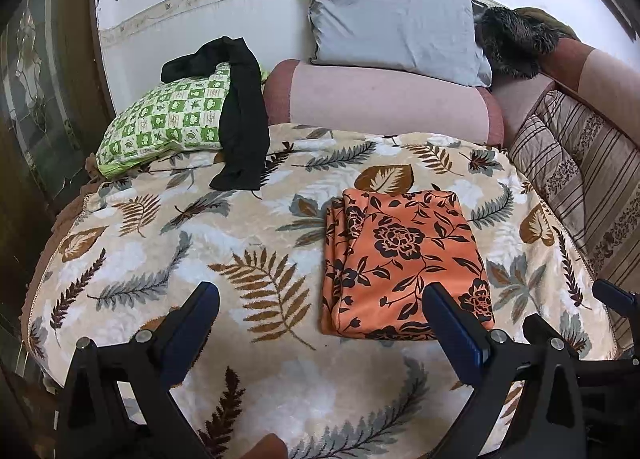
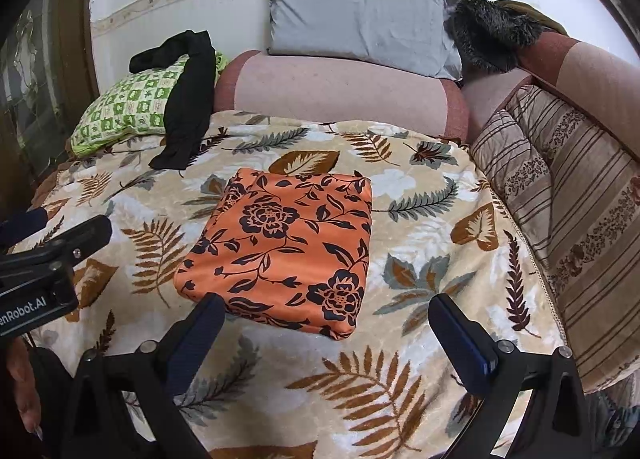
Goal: Fold small clothes
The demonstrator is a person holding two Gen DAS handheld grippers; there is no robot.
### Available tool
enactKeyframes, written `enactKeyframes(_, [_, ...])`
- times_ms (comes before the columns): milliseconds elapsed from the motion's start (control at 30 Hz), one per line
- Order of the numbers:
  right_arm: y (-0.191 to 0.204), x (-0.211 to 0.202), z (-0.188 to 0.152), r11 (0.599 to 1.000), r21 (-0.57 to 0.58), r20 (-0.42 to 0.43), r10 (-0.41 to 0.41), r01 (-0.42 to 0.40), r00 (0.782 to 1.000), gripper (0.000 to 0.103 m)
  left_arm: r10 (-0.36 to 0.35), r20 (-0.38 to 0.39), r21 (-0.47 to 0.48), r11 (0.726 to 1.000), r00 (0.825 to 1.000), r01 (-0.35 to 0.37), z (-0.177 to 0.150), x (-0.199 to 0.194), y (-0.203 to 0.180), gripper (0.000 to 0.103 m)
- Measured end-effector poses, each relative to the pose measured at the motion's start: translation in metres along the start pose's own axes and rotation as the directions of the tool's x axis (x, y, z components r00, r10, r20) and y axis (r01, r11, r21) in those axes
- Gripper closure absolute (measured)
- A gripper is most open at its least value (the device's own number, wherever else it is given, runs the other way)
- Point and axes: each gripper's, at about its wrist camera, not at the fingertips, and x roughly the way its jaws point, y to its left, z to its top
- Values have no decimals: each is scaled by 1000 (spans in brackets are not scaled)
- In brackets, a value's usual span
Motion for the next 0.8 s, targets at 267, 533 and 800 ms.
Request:
enactKeyframes(267, [0,2,2,1000,4,-5,16,-16,1000,0,4,-2,-1,1000,1000,-4,1,2,0,2])
enactKeyframes(533, [-3,9,6,1000,6,-11,28,-28,1000,0,0,-23,-12,1000,1000,-1,4,11,1,2])
enactKeyframes(800, [-4,23,13,999,5,-24,40,-40,999,0,-10,13,1,1000,1000,10,9,13,-3,2])
